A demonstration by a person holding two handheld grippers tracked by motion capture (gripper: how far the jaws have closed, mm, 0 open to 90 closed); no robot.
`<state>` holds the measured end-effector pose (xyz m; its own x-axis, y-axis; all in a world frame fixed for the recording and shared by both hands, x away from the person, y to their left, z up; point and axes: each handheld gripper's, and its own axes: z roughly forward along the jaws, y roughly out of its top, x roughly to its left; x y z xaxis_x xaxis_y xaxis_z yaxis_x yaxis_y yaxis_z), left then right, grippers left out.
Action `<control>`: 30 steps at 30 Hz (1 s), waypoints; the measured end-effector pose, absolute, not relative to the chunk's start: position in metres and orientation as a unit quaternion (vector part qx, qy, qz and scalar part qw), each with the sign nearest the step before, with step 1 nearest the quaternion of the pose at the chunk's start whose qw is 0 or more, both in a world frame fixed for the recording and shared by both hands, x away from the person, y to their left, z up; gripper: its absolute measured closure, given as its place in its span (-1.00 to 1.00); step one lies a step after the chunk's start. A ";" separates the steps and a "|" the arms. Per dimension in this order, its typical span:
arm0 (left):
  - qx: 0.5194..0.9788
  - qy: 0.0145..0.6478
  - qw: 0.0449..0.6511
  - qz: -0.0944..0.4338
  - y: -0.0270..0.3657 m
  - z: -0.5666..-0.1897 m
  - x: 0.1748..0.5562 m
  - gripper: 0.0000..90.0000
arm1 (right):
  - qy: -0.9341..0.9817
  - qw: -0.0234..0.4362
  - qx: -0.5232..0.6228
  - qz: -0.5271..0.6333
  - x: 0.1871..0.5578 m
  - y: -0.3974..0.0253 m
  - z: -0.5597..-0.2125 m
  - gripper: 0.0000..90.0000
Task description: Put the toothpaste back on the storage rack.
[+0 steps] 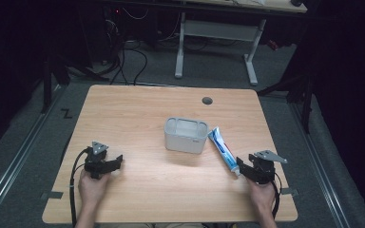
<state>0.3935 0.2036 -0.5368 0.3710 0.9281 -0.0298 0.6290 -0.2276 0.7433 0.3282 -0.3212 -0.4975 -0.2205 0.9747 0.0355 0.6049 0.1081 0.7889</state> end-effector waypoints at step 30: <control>0.751 0.518 0.348 0.214 0.205 -0.537 0.394 -0.40 | 0.736 0.265 0.517 0.347 0.352 -0.289 -0.476 -0.01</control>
